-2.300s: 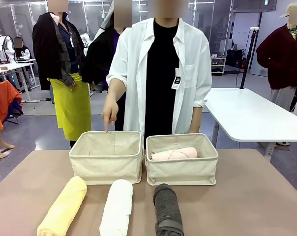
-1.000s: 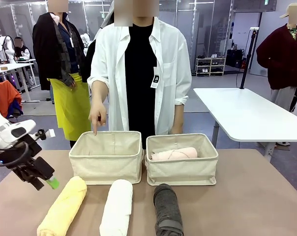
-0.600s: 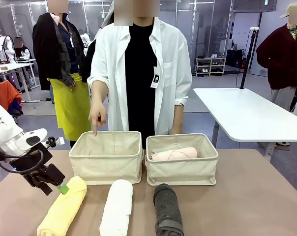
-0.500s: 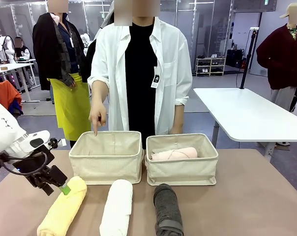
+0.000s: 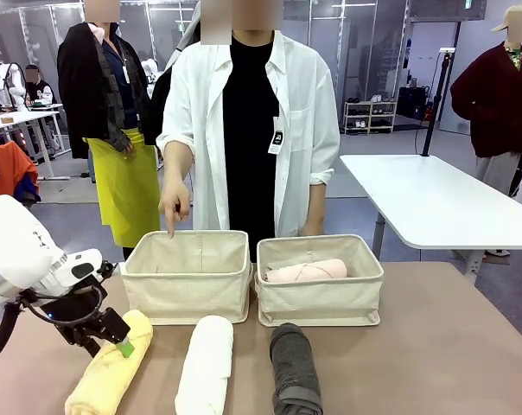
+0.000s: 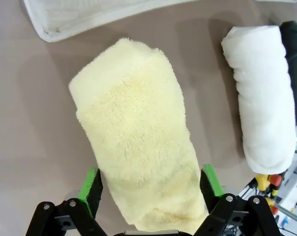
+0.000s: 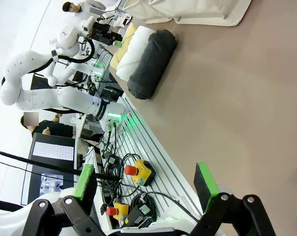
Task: Divide the towels into two baskets.
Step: Pick up one hotel-folded towel from the bottom of the table and place it in the Fabric basket indicated by the person.
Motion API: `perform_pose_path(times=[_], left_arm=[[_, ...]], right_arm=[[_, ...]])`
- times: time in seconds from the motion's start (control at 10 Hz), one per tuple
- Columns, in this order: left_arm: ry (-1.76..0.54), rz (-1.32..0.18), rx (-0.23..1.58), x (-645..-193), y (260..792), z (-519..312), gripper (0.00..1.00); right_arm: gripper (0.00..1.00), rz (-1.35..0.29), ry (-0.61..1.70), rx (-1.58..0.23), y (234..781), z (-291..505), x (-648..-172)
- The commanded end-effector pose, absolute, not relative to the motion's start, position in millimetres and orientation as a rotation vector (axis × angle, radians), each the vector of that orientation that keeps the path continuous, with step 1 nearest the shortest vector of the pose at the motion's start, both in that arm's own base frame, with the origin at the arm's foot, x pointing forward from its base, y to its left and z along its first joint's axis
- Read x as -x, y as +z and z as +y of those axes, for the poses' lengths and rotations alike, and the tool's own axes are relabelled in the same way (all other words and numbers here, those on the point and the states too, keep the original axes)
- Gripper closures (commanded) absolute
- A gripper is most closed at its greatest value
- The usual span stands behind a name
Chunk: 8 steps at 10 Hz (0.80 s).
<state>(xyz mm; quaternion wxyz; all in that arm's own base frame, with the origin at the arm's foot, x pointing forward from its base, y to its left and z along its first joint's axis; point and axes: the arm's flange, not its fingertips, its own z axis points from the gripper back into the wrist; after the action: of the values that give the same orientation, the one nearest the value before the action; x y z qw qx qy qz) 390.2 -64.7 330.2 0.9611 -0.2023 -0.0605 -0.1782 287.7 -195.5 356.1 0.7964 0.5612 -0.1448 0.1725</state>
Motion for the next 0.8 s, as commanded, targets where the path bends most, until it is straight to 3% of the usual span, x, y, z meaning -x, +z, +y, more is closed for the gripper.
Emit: perform_pose_path(times=[0.0,0.2,0.3,0.4,0.7], left_arm=[[-0.338,-0.128,0.412,-310.2,296.1,-64.2,0.0],[-0.355,-0.114,0.383,-306.1,289.6,-66.8,0.0],[-0.362,-0.118,0.377,-304.4,287.3,-67.7,0.06],[-0.356,-0.127,0.369,-303.5,285.8,-68.2,0.19],[-0.336,-0.142,0.345,-303.5,285.7,-65.4,0.46]], right_arm=[[0.0,-0.332,0.37,-1.205,357.5,-192.6,-285.2],[0.0,-0.332,0.37,-1.205,357.5,-192.6,-285.2],[0.0,-0.332,0.37,-1.205,357.5,-192.6,-285.2],[0.0,-0.332,0.37,-1.205,357.5,-192.6,-285.2],[0.0,-0.332,0.37,-1.205,357.5,-192.6,-285.2]])
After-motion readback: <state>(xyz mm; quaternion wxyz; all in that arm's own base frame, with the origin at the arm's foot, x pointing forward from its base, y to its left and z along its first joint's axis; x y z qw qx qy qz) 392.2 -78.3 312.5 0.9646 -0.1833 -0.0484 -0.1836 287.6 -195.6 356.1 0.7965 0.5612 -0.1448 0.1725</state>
